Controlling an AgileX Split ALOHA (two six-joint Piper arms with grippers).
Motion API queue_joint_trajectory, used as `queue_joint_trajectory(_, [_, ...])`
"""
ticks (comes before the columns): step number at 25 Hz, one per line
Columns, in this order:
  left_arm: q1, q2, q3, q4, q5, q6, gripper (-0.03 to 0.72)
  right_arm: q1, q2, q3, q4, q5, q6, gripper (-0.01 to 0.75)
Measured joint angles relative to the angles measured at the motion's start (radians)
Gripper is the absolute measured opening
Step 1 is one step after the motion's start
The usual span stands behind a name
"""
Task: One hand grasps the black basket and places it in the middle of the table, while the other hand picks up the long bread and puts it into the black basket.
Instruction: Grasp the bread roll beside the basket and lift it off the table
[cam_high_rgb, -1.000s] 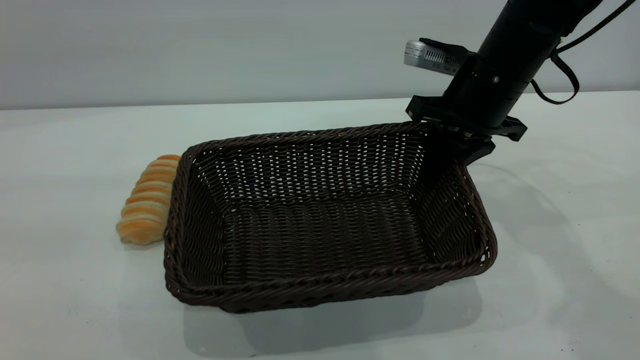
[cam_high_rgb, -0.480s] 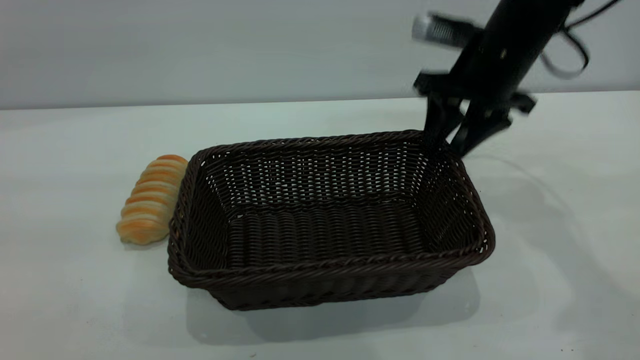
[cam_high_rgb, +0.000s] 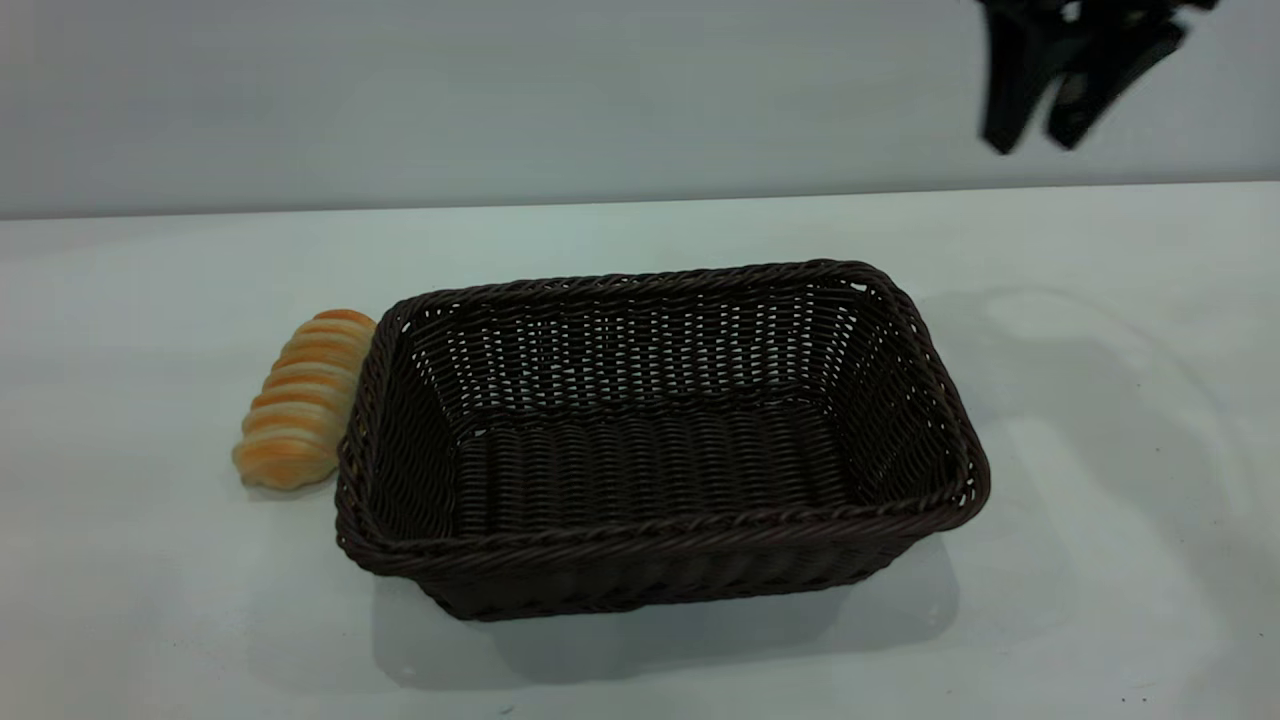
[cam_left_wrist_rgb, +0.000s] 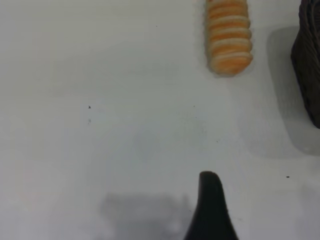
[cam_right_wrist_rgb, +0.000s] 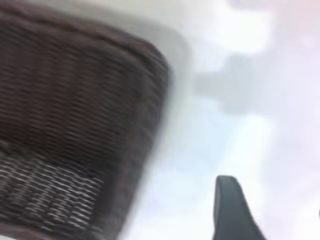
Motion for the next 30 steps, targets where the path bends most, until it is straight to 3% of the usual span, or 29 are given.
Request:
queue_joint_trajectory(6, [0.000, 0.090, -0.031, -0.001, 0.004, 0.000, 0.590, -0.002, -0.085, 0.036, -0.142, 0.010, 0.080, 0.435])
queue_joint_trajectory(14, [0.000, 0.359, -0.168, -0.001, -0.048, 0.038, 0.590, -0.001, -0.379, 0.290, -0.119, 0.017, 0.090, 0.435])
queue_joint_trajectory(22, [0.000, 0.748, -0.275, -0.158, -0.197, 0.293, 0.590, 0.030, -0.661, 0.522, -0.067, 0.022, 0.090, 0.435])
queue_joint_trajectory(30, [0.000, 1.127, -0.392, -0.363, -0.315, 0.683, 0.590, 0.130, -0.799, 0.602, -0.054, 0.022, 0.093, 0.435])
